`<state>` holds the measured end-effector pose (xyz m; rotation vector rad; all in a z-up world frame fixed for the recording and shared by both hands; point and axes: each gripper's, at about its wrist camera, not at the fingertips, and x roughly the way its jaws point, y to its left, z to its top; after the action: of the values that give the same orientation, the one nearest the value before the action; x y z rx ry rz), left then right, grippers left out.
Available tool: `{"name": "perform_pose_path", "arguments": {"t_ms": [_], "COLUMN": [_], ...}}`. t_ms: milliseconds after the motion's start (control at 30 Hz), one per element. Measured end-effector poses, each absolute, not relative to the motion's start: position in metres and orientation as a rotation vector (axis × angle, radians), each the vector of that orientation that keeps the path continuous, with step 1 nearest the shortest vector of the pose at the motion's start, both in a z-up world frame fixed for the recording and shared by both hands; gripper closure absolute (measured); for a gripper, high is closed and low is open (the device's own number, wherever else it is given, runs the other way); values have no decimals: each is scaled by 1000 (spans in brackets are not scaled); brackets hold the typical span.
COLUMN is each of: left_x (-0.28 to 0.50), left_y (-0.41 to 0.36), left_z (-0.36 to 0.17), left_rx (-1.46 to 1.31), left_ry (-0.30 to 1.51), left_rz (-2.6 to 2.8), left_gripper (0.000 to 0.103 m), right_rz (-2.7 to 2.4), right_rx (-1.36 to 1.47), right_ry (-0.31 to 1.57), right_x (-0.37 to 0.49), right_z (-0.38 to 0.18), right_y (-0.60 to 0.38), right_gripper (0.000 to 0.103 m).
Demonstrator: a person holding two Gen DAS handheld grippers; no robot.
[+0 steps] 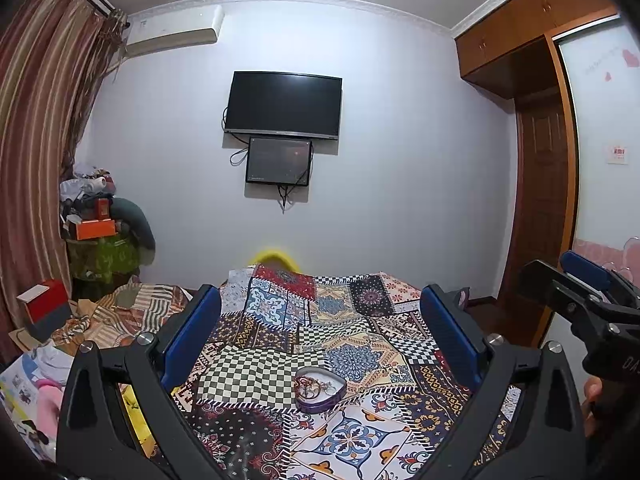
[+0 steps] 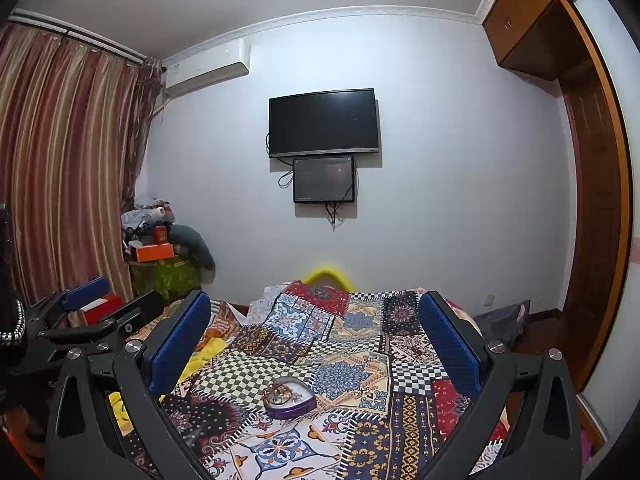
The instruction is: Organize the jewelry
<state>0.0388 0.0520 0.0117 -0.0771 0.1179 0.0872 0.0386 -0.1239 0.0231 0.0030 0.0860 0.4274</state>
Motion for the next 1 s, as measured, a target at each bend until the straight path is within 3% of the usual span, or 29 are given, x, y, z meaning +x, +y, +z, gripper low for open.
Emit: {"name": "perform_pose_path", "arguments": {"t_ms": [1000], "left_x": [50], "left_y": [52], "left_z": [5], "left_rx": [-87], "left_ry": [166], "left_rz": [29], "left_gripper": [3], "right_rz": [419], "right_rx": [11], "right_ry": [108], "right_x": [44], "right_z": [24], "right_y": [-125], "right_gripper": [0]}}
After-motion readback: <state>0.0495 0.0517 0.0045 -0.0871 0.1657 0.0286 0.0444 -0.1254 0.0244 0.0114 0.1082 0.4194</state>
